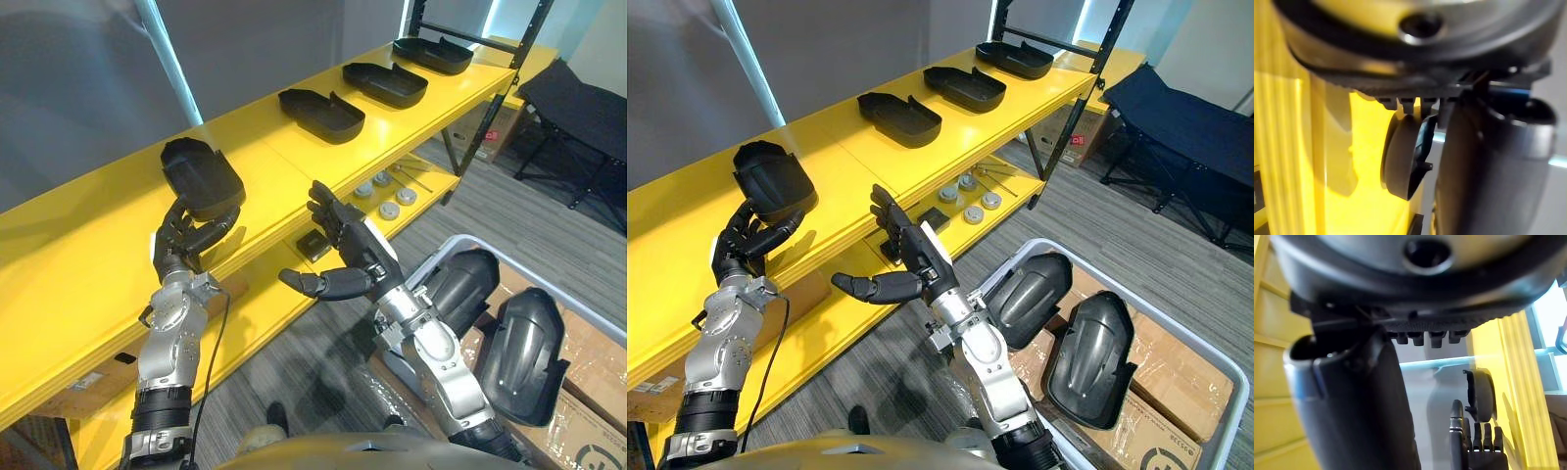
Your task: Walk over and take three plastic housings, then place them on the shelf
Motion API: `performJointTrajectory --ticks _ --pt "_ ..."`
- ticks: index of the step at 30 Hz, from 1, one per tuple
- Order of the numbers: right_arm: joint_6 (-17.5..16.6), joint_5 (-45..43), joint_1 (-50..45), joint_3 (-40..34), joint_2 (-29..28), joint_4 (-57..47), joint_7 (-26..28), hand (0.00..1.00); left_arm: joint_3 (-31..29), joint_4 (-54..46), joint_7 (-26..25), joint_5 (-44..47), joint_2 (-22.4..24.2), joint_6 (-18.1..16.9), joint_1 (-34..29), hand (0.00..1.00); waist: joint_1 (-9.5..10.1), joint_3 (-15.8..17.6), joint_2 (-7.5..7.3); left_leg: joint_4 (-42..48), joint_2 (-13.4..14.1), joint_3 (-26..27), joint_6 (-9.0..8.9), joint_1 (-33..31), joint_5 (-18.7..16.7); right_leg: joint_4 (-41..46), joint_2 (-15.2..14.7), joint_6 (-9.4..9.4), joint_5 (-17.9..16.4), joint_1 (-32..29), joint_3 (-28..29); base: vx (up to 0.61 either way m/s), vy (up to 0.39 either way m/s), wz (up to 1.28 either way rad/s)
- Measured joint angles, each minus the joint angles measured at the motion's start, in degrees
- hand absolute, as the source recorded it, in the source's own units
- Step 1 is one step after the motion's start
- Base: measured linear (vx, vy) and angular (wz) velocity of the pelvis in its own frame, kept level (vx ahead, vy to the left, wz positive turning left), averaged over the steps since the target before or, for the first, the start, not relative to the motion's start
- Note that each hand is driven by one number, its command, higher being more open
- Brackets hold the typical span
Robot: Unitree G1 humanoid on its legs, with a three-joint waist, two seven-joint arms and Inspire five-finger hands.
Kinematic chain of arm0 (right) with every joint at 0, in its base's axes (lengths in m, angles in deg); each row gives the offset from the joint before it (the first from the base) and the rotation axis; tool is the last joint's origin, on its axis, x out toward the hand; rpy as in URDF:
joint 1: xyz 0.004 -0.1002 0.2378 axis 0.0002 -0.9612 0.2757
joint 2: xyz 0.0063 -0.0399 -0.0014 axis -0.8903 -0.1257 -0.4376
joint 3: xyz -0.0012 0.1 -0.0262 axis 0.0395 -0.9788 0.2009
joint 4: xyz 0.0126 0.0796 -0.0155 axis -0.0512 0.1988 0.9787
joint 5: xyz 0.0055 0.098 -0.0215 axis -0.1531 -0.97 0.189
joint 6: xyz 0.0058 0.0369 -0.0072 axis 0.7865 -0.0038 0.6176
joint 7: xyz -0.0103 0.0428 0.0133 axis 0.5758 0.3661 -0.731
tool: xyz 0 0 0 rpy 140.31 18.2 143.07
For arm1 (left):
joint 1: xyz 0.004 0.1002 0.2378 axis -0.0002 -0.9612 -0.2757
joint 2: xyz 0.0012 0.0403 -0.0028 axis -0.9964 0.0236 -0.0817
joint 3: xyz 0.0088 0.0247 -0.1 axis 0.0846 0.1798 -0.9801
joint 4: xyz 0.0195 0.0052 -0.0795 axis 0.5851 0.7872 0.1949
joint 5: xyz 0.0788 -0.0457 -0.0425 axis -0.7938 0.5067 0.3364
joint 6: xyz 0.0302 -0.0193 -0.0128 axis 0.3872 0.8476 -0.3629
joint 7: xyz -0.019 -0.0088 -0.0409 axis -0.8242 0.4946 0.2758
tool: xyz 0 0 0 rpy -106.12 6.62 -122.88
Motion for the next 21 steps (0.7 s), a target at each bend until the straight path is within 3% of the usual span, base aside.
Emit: performJointTrajectory --ticks 11,18,21 --pt "0.0 0.0 0.0 0.3 0.0 0.0 -0.1 1.00 0.0 0.0 -0.2 0.2 -0.1 1.2 1.0 1.00 -0.25 0.0 0.04 0.0 0.0 0.1 0.05 0.0 0.0 -0.2 0.0 -0.01 0.0 0.0 0.0 0.00 0.000 0.00" --pt "0.0 0.2 -0.8 2.2 0.0 0.0 0.1 1.00 0.0 0.0 -7.4 -7.1 -0.1 1.1 1.1 1.00 -1.41 0.1 0.08 0.0 0.0 0.1 0.19 0.1 0.0 -0.4 0.0 -0.01 0.0 0.1 0.0 0.00 0.000 0.00" --pt "0.1 0.8 -2.4 2.9 0.3 0.2 -0.9 1.00 -0.6 -0.4 -8.2 -9.1 0.0 1.1 0.8 1.00 -1.26 0.3 0.08 0.0 0.0 -0.1 0.25 0.1 0.0 -0.5 0.0 0.00 0.0 0.3 -0.2 0.00 0.000 0.00"
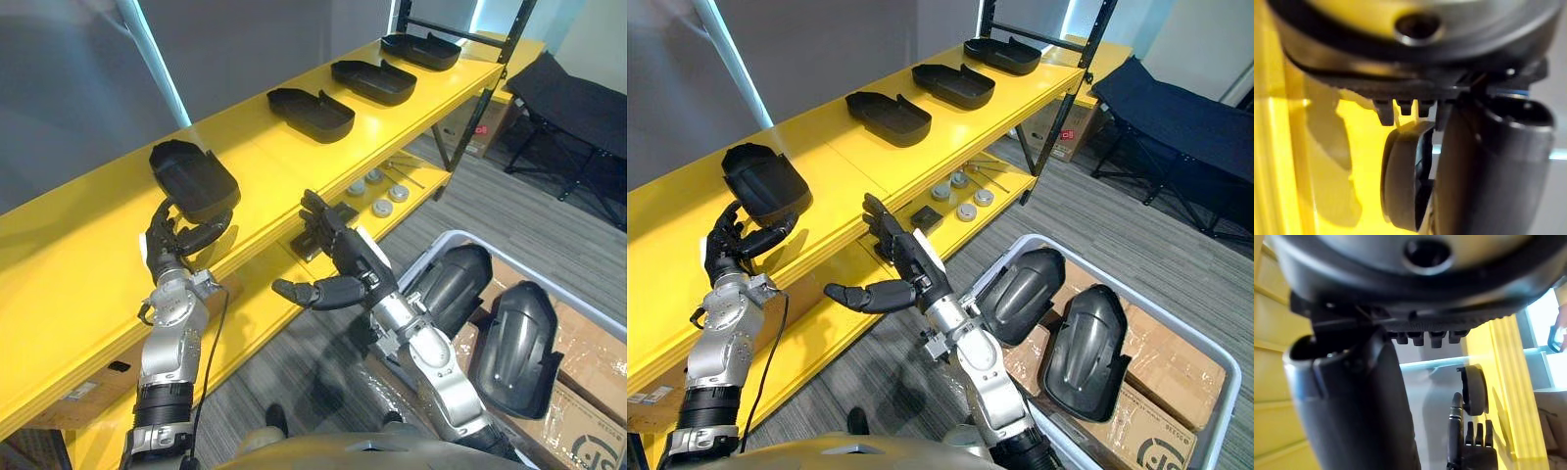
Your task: Walk over and take three plastic housings, then place them on the shelf
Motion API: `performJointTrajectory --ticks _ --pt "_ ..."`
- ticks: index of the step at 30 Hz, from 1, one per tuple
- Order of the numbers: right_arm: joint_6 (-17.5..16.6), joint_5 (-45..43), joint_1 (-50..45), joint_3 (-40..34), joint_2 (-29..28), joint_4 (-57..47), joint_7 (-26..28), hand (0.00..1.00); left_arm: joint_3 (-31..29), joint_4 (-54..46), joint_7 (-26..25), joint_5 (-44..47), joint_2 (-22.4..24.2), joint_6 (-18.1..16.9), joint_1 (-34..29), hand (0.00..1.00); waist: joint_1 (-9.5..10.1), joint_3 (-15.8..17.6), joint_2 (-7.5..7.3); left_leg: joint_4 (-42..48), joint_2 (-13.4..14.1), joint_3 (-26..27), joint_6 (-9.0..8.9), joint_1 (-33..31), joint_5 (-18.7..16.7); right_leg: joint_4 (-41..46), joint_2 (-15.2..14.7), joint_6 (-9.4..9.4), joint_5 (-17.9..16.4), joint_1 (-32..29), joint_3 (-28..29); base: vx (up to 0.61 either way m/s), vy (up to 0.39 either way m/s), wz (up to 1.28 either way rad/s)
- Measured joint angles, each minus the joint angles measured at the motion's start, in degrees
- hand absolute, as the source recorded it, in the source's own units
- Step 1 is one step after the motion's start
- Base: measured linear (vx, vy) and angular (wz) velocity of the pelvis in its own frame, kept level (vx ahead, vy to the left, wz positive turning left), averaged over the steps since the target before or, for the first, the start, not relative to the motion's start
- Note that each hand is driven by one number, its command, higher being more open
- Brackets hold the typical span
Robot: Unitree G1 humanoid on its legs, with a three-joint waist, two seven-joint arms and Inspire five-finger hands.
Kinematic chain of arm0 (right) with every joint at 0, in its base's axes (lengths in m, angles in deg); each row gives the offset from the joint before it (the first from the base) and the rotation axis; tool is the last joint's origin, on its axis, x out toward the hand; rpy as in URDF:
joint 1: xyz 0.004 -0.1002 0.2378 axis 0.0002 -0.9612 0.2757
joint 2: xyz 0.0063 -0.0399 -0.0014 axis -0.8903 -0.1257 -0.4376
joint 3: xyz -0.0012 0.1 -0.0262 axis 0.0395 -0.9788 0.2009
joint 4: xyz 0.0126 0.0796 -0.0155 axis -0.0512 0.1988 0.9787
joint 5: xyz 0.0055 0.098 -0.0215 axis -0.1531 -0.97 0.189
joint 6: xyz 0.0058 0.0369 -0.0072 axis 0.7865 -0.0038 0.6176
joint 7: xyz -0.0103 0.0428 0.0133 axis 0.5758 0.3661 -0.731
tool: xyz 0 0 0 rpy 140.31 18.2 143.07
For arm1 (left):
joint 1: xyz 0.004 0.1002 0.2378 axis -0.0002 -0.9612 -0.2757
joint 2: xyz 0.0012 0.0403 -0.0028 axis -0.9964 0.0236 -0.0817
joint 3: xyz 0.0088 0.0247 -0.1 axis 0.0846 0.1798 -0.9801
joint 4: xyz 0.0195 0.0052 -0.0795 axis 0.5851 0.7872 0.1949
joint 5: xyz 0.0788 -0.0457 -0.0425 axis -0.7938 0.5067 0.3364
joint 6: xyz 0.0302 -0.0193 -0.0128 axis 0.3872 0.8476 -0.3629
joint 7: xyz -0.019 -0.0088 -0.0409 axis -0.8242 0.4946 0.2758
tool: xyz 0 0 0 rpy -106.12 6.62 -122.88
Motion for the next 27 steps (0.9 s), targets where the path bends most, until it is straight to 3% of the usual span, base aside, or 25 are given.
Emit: performJointTrajectory --ticks 4,9,17,23,27 --pt "0.0 2.2 0.3 1.7 0.2 0.1 -3.5 1.00 -0.8 -8.3 0.4 0.0 1.7 0.0 -3.8 1.00 0.15 1.4 0.05 0.0 -0.2 -1.6 0.15 0.3 0.1 0.0 -0.1 0.17 0.0 1.5 -1.4 0.00 -0.002 0.15" --pt "0.1 2.1 5.0 2.4 0.2 3.6 -8.0 1.00 -0.7 -17.5 1.7 -0.1 5.5 -1.7 -10.3 1.00 2.38 2.0 0.35 0.0 -0.5 -4.4 0.13 0.0 0.1 0.0 -0.1 0.02 -0.8 2.8 -4.3 0.00 -0.011 0.31" --pt "-0.1 2.2 13.1 -0.3 -2.0 10.6 -14.2 1.00 -0.4 -28.4 12.1 0.1 9.8 -10.5 -20.9 1.00 6.50 2.9 0.07 0.0 -1.2 -9.1 0.15 -1.3 0.9 0.1 -0.1 0.12 -1.7 4.9 -9.5 0.00 -0.015 0.32" --pt "-0.2 2.0 14.8 -4.6 -2.2 12.1 -13.8 1.00 -0.5 -30.6 17.5 0.3 10.0 -15.0 -24.8 1.00 7.80 3.1 -0.31 0.0 -1.6 -11.1 0.26 -1.7 1.3 0.5 -0.2 0.17 -2.2 5.7 -11.4 0.00 -0.006 0.17" --pt "-0.2 2.0 17.3 -6.3 -2.2 16.8 -12.6 1.00 0.1 -30.6 20.7 2.5 10.1 -15.1 -27.4 1.00 8.07 3.5 -0.61 -0.1 -1.7 -12.5 0.28 -2.1 1.8 1.0 -0.2 -0.13 -2.7 5.9 -12.8 -0.02 -0.004 0.18"
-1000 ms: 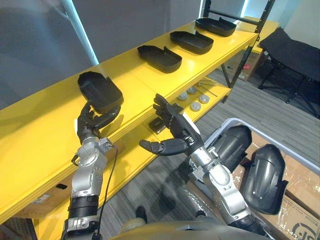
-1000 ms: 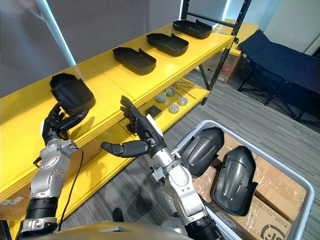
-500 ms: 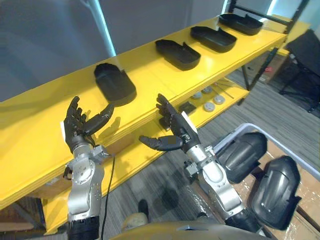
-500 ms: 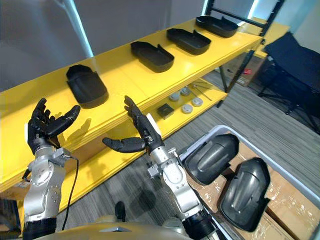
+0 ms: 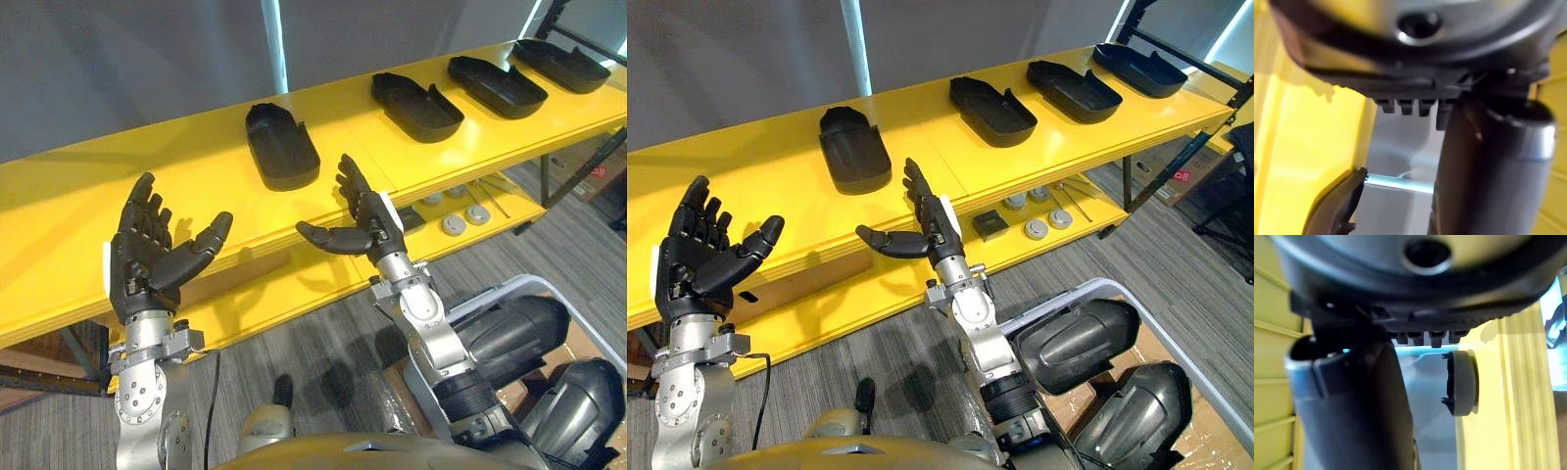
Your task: Walk over and take three plastic housings, then place them on the shelf
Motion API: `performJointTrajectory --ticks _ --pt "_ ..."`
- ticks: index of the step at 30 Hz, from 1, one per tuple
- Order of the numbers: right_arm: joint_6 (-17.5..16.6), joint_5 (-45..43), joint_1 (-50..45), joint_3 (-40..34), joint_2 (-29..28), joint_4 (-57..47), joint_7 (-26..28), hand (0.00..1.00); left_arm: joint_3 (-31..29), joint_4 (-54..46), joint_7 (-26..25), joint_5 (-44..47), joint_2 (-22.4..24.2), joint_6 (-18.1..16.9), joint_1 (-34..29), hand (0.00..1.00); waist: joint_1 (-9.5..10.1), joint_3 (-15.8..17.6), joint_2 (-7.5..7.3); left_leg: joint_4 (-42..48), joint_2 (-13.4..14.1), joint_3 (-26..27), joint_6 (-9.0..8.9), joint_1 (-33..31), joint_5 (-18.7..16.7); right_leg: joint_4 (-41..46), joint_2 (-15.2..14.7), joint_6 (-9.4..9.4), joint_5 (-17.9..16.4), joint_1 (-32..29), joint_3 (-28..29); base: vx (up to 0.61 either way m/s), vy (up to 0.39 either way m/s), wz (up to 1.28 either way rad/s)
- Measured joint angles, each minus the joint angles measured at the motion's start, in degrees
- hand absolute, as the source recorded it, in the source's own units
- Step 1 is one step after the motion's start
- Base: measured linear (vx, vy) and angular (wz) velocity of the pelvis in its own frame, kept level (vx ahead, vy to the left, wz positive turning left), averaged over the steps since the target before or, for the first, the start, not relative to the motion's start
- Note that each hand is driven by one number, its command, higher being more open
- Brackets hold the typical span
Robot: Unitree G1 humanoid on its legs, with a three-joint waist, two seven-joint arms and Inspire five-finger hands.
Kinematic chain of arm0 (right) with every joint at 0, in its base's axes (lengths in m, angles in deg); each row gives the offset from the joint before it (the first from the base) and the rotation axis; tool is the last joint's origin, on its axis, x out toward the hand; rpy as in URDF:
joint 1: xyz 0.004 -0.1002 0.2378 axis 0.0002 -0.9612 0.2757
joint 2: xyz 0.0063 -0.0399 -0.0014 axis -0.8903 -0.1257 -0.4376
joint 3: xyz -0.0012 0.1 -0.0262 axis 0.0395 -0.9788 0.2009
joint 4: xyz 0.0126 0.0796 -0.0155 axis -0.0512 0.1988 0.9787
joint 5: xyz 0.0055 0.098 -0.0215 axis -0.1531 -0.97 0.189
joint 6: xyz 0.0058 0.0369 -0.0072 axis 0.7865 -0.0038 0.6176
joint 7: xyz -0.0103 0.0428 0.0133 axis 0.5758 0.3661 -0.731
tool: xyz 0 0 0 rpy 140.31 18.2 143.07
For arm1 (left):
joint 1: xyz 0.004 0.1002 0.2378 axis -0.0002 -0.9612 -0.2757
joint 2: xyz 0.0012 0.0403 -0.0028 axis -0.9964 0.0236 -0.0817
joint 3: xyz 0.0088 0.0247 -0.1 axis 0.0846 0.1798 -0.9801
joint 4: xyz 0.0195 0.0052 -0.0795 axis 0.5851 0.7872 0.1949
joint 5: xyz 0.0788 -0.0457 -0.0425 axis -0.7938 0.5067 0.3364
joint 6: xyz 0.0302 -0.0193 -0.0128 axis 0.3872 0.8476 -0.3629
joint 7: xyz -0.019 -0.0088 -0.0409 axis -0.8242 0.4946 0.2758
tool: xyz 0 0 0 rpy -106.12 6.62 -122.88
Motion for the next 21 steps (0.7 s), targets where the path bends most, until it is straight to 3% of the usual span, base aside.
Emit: performJointTrajectory --ticks 12,21 --pt "0.0 -0.1 4.7 -1.4 0.0 5.5 5.4 1.00 1.2 0.0 0.5 2.6 0.1 0.0 -2.8 1.00 2.71 2.8 -0.04 0.0 -0.3 -3.4 0.00 -1.9 1.4 2.0 -0.1 0.14 -0.9 -0.2 -2.8 -0.02 0.000 0.14" --pt "-0.2 0.0 12.0 -3.3 -0.4 10.7 2.5 1.00 2.1 0.0 0.2 2.6 0.1 -0.1 -3.0 1.00 3.42 5.6 0.65 -0.1 -0.4 -4.9 -0.33 -2.4 1.8 4.2 -0.5 0.46 -2.1 -0.5 -4.2 -0.03 -0.005 0.09"
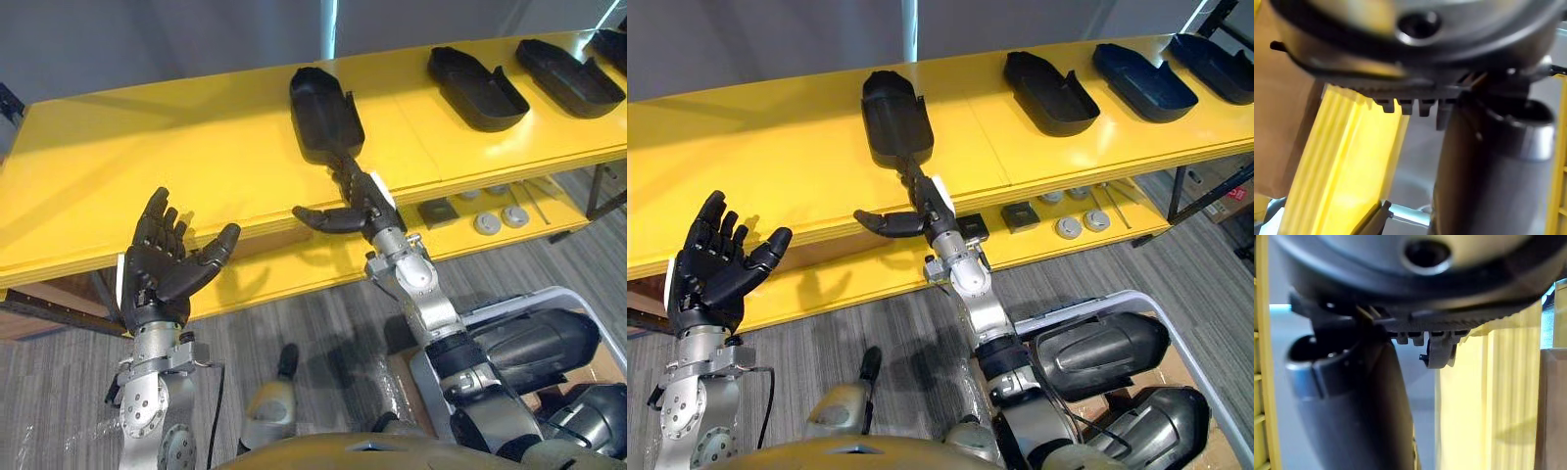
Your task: Walk over and take three plastic housings, then place them on the shelf
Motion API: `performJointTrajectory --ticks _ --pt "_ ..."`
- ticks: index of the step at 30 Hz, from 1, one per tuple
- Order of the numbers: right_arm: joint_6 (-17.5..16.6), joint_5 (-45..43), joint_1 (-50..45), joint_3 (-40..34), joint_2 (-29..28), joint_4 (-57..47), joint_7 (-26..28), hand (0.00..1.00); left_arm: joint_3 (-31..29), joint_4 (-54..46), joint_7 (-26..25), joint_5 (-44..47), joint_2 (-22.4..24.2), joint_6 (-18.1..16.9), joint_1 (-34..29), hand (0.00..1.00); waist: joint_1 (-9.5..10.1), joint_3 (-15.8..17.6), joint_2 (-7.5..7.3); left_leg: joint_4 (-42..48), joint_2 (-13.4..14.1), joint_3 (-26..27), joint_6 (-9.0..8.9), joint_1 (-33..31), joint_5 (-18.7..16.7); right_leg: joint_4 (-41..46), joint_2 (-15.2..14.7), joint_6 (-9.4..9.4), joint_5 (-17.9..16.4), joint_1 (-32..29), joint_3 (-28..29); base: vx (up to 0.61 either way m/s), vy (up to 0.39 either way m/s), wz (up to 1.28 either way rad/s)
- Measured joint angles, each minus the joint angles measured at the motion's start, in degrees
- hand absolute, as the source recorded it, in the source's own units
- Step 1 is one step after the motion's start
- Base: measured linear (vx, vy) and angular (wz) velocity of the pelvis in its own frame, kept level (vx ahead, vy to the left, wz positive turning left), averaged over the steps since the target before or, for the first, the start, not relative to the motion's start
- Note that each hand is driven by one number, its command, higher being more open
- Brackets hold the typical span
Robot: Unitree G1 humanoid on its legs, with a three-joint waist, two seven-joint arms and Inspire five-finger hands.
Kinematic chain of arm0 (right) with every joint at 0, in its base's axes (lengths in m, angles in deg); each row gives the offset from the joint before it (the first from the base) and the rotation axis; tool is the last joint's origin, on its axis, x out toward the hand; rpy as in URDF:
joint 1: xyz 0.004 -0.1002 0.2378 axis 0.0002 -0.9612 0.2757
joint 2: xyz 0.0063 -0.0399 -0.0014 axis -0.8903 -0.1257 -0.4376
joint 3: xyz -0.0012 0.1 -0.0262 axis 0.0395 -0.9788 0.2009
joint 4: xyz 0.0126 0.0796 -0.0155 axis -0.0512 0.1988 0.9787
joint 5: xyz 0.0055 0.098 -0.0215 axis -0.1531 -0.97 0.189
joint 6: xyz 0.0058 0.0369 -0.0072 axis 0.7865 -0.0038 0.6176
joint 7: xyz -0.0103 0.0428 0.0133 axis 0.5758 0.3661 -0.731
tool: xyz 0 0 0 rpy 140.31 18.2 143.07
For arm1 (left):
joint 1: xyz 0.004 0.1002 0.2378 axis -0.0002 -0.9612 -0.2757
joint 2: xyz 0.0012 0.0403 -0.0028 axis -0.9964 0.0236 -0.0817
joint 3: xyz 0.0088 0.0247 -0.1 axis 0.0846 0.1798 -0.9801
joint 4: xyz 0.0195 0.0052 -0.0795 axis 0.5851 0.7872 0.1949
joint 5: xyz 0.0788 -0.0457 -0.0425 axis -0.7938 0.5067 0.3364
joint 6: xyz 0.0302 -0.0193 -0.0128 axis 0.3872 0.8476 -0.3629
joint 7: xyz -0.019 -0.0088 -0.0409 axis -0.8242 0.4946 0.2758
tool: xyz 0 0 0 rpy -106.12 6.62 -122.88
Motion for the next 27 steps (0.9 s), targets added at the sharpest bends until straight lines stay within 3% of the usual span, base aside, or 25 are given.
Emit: performJointTrajectory --ticks 9,22,25,27 --pt "-0.9 1.4 7.0 -6.1 0.8 6.4 -7.9 1.00 0.1 0.1 -2.2 2.4 0.5 -0.3 -0.2 1.00 0.98 2.4 1.78 0.2 -0.8 -0.9 0.43 -0.8 0.8 4.6 -1.8 0.15 -1.8 -1.9 -0.2 -0.01 -0.010 0.05" --pt "-3.4 1.5 10.9 -6.9 1.6 9.8 -7.2 1.00 1.2 0.3 -2.6 2.7 0.5 -2.5 -0.9 1.00 0.96 4.4 2.48 0.2 -0.7 -0.8 0.14 -1.0 0.7 6.7 -2.6 0.28 -3.2 -3.3 0.2 -0.03 -0.029 -0.01" --pt "-3.7 1.2 9.5 -6.7 1.3 6.5 -6.2 1.00 1.2 0.4 -2.6 2.7 0.5 -2.5 -1.0 1.00 0.94 4.6 2.54 0.2 -0.6 -0.4 0.16 -1.5 0.7 6.6 -2.5 0.14 -3.1 -4.0 0.6 0.00 -0.042 -0.04" --pt "-3.7 1.2 3.8 -5.6 0.6 -3.0 -5.5 1.00 1.2 0.4 -2.6 2.7 0.5 -2.9 -1.1 1.00 0.94 4.6 2.29 0.2 -0.5 0.2 0.51 -1.5 0.8 6.1 -2.5 0.70 -2.6 -4.0 1.0 0.04 -0.059 -0.08"
